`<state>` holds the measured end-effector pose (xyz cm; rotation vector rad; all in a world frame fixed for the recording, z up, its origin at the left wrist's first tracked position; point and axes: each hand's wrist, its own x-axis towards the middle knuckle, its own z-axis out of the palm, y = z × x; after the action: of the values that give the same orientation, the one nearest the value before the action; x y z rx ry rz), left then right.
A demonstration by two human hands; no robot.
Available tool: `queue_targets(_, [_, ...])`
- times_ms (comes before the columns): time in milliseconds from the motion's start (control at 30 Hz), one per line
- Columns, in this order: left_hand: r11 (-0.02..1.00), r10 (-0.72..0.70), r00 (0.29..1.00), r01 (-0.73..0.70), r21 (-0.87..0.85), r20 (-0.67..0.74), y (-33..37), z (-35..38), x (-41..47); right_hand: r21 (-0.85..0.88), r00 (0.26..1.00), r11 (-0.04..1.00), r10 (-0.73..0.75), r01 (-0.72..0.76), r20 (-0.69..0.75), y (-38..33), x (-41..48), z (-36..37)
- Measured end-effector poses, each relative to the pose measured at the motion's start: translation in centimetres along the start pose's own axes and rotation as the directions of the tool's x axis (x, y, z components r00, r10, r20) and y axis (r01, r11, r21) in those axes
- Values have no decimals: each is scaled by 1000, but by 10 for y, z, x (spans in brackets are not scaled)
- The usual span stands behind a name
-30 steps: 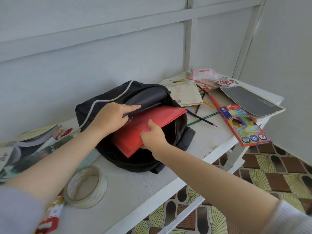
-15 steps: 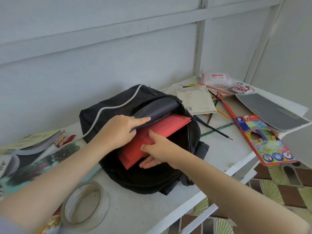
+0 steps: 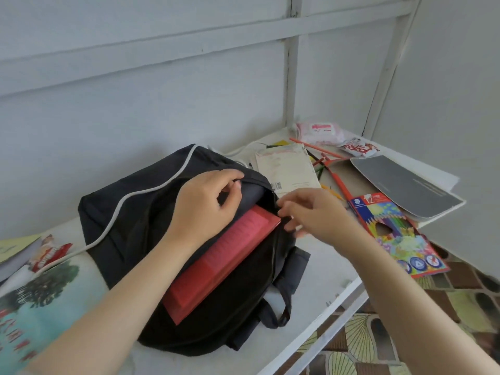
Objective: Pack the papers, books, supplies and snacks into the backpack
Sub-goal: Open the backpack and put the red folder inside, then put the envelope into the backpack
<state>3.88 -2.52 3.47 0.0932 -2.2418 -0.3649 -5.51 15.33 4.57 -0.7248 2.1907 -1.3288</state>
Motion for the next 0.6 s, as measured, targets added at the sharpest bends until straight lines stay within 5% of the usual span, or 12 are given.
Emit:
queue_targets(100, [999,4,1000,-4,-49,-12,17,25,25,-140,994,990,-33,17,-108,10,39,-29])
queue_targets(233, [987,-103,971,72,145,217,13,70,59,-284,993,957,17,-50,-117,28,97,-54])
queue_targets(367, [836,-450,792,211,506,414,-7,107,70,-468,998,882,58,-61,-21,46,136,-65])
queue_targets(433, [778,-573,697,296,554,432,-16,119,74,-513,998,857,59,-40,21,52,150,-66])
queue_targets(600, [777,-611,623,353,521,488,-28,132,81,-368,999,929,51,-43,11,63,176,-65])
